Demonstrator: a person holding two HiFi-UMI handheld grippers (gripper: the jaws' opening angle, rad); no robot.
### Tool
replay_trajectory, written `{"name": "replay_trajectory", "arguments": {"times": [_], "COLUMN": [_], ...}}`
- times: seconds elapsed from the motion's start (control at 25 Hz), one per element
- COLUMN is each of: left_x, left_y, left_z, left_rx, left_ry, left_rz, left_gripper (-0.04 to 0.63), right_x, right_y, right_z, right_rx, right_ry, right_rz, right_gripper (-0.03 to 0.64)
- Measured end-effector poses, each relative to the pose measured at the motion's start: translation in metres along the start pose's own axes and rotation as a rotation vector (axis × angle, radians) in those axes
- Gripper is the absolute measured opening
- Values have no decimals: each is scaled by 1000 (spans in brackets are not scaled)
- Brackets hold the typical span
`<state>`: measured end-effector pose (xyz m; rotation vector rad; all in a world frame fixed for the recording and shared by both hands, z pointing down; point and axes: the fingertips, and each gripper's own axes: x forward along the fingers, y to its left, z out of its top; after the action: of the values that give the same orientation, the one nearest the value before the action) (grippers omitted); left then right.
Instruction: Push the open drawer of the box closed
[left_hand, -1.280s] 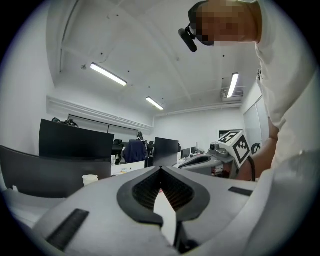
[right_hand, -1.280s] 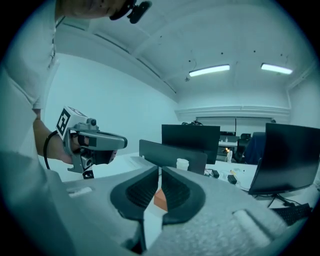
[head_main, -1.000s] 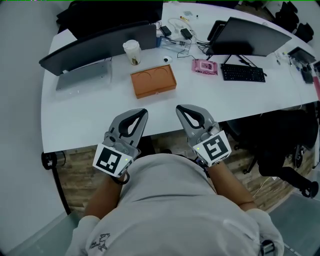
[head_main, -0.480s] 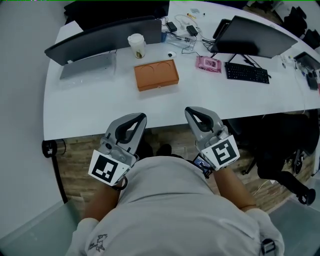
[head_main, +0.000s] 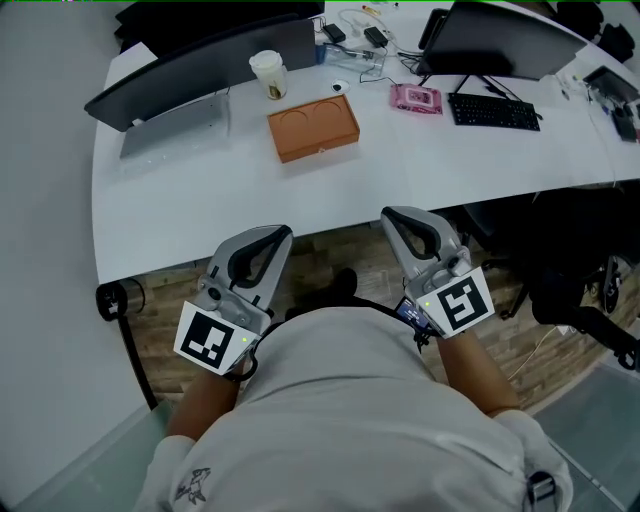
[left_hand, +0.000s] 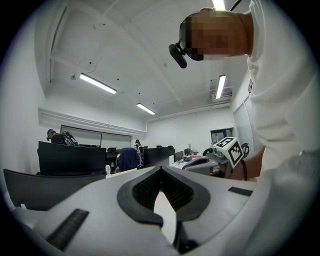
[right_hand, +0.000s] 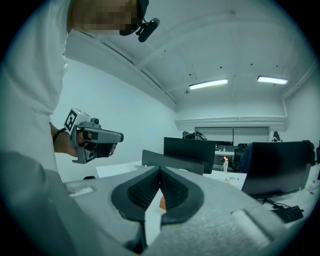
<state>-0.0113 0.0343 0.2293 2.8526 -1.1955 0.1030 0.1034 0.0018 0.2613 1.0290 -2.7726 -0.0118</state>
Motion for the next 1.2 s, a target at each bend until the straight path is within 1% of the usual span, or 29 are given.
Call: {"name": "replay_trajectory", "arguments": {"times": [0.16, 0.4, 0.48, 0.56, 0.76, 0.92, 1.08, 1.2], "left_x": [-33, -98, -121, -144, -198, -241, -269, -277], "left_y": [-8, -19, -22, -25, -36, -48, -51, -46], "left_z": [-4, -10, -7, -1, -4, -18, -26, -19], "left_rx": [-7, -12, -6, 1, -15, -19, -30, -44], "left_ry": [2, -8, -32, -76, -59, -35, -32, -66], "left_rz": [-22, -31, -34, -40, -49, -61, -50, -37], "left_gripper": [-2, -2, -2, -2, -2, -2, -2, -2], "right_x": [-10, -26, -31, -35, -46, -53, -56, -52], "right_y": [33, 98, 122, 147, 212, 261, 293, 303], "right_z": [5, 13, 16, 21, 29, 25, 24, 28], "right_rx": [-6, -19, -23, -25, -6, 3, 17, 14], "right_ry": [-7, -2, -5, -7, -20, -16, -20, -13], "right_rz": [-12, -33, -42, -52, -53, -49, -45, -34], "right_gripper": [3, 3, 3, 3, 3, 2, 2, 2]}}
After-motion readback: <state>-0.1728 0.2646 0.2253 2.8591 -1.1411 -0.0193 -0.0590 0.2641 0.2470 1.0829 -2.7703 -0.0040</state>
